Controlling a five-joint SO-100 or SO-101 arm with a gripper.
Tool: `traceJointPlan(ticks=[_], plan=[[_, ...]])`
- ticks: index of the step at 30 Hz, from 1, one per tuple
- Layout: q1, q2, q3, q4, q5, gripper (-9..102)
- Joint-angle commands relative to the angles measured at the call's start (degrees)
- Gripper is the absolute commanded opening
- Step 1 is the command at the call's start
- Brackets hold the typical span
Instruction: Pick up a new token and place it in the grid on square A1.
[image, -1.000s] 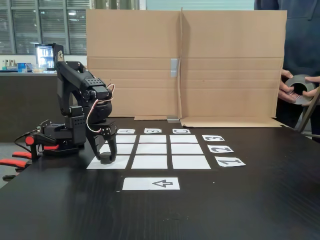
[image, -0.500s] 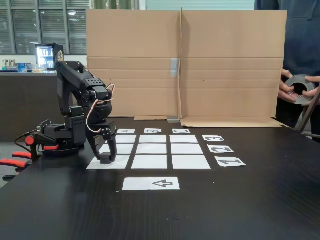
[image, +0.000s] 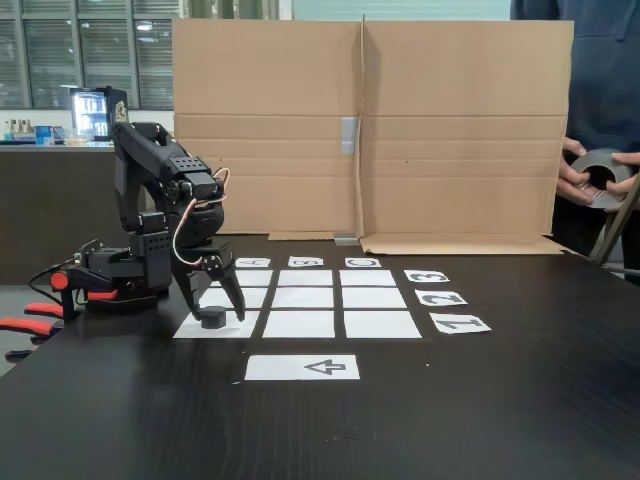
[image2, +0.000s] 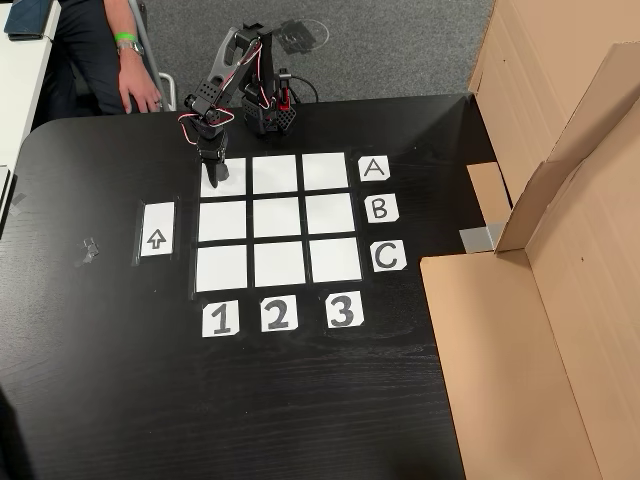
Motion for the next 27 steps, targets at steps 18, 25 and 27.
traceJointPlan(ticks=[18, 25, 27], plan=[[-2.11, 4.75, -1.67, 3.87, 0.18, 35], [-4.31, 13.45, -2.37, 10.55, 0.97, 35], [-4.83, 16.44, -3.08, 13.10, 1.14, 35]])
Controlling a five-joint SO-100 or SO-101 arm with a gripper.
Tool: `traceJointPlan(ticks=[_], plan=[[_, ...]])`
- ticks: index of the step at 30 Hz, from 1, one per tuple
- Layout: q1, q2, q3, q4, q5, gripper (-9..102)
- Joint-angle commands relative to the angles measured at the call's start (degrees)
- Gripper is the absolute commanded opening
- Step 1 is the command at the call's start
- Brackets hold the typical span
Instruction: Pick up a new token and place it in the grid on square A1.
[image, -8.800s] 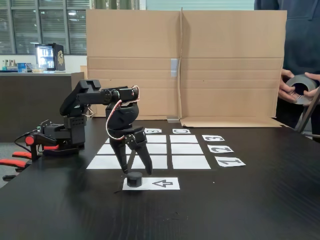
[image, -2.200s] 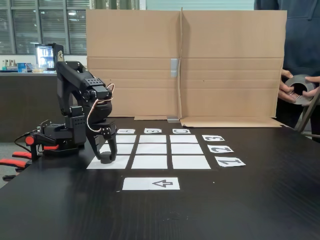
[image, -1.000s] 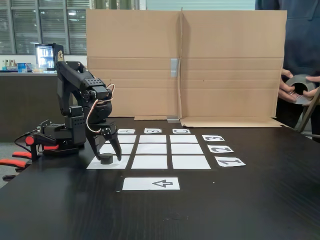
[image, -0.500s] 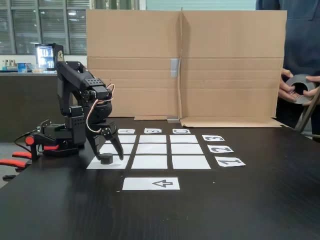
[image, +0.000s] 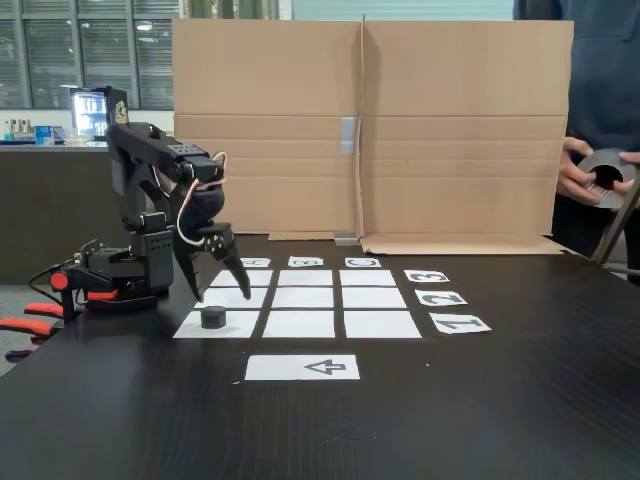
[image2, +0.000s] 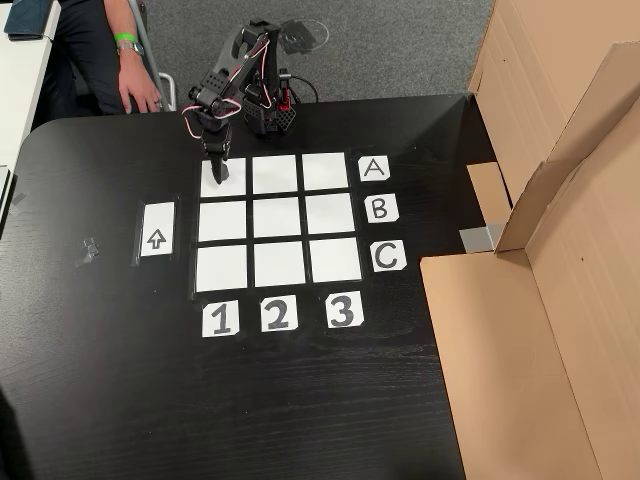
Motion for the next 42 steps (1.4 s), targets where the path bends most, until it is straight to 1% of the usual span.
traceJointPlan(ticks=[1, 8, 15, 22, 27, 30, 36, 42], plan=[[-0.97, 6.06, -2.81, 3.96, 0.62, 35], [-2.81, 13.10, -6.68, 6.77, 3.60, 34], [-12.74, 14.77, -14.50, 6.94, 12.66, 34], [-22.68, 13.62, -26.46, 7.56, 20.65, 34], [-26.81, 11.87, -32.70, 6.24, 25.84, 34], [-27.51, 11.60, -34.54, 4.04, 28.74, 34], [-30.59, 12.48, -35.51, -0.44, 29.88, 34], [-31.11, 15.12, -33.93, -2.99, 32.26, 34]])
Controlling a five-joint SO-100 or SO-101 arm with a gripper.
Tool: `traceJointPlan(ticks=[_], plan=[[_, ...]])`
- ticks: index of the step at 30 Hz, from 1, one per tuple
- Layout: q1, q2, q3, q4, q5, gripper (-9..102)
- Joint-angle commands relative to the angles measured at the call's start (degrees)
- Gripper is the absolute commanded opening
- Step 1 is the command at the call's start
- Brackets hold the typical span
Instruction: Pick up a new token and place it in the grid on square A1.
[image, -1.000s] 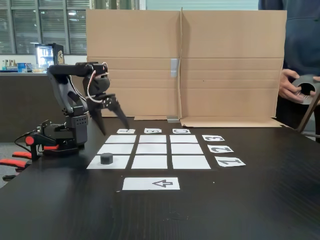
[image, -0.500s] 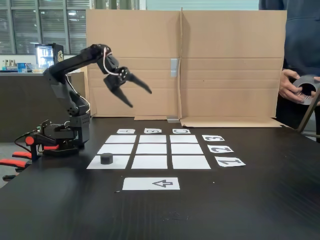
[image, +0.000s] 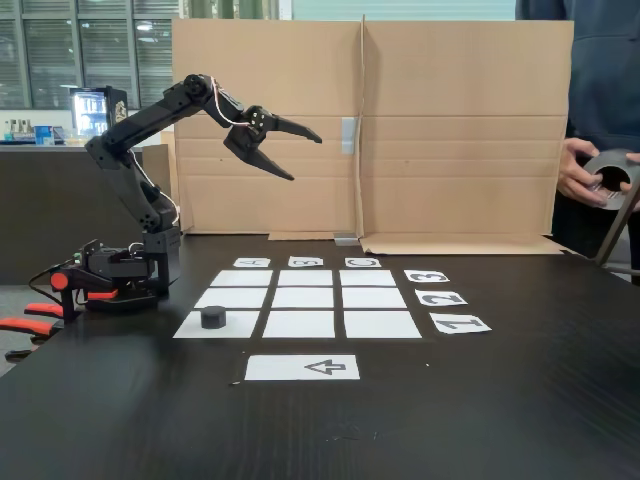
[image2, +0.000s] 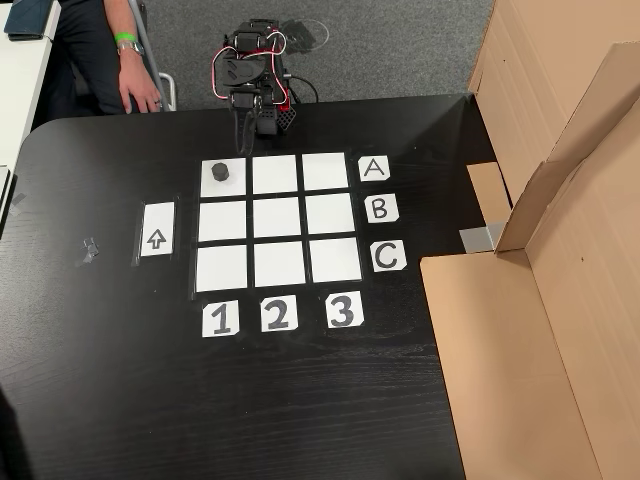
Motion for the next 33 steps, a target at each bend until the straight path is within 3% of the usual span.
traceJointPlan(ticks=[1, 21, 33], plan=[[-0.97, 3.87, 0.79, -2.81, 0.44, 34], [0.70, 29.44, 25.14, -8.09, 0.26, 34], [11.25, 41.31, 34.10, -9.40, 0.62, 34]])
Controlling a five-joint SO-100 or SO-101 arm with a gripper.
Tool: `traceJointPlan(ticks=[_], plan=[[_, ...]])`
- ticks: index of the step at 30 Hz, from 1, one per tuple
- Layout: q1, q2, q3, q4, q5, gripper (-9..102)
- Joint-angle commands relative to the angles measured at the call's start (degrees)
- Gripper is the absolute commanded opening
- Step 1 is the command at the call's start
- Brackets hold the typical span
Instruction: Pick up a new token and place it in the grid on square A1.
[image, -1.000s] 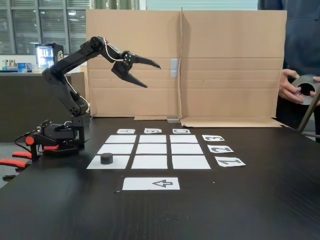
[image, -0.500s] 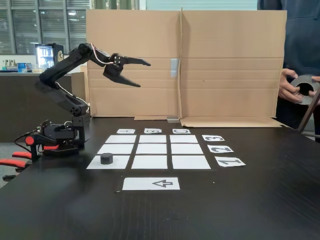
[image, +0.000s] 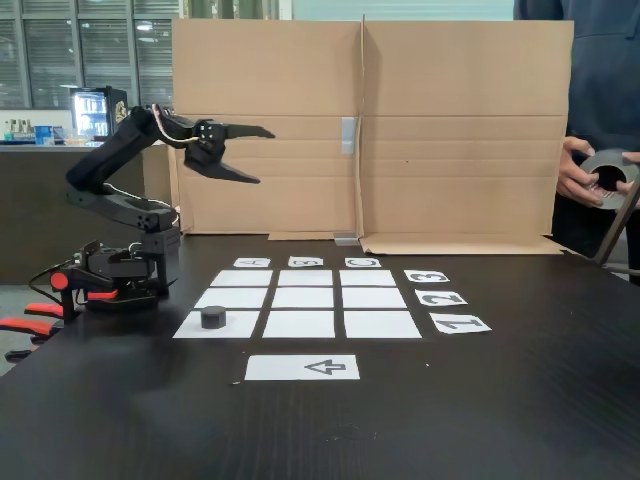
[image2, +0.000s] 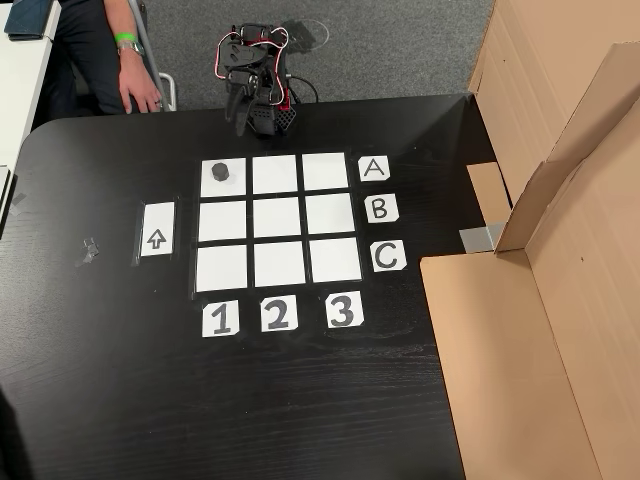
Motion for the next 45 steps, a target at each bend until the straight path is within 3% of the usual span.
traceJointPlan(ticks=[1, 8, 45], plan=[[3.60, 2.29, 1.23, -1.23, 1.05, 34], [7.12, 3.43, 4.75, -2.29, 1.93, 34], [6.59, 5.80, 9.67, -4.39, 5.71, 34]])
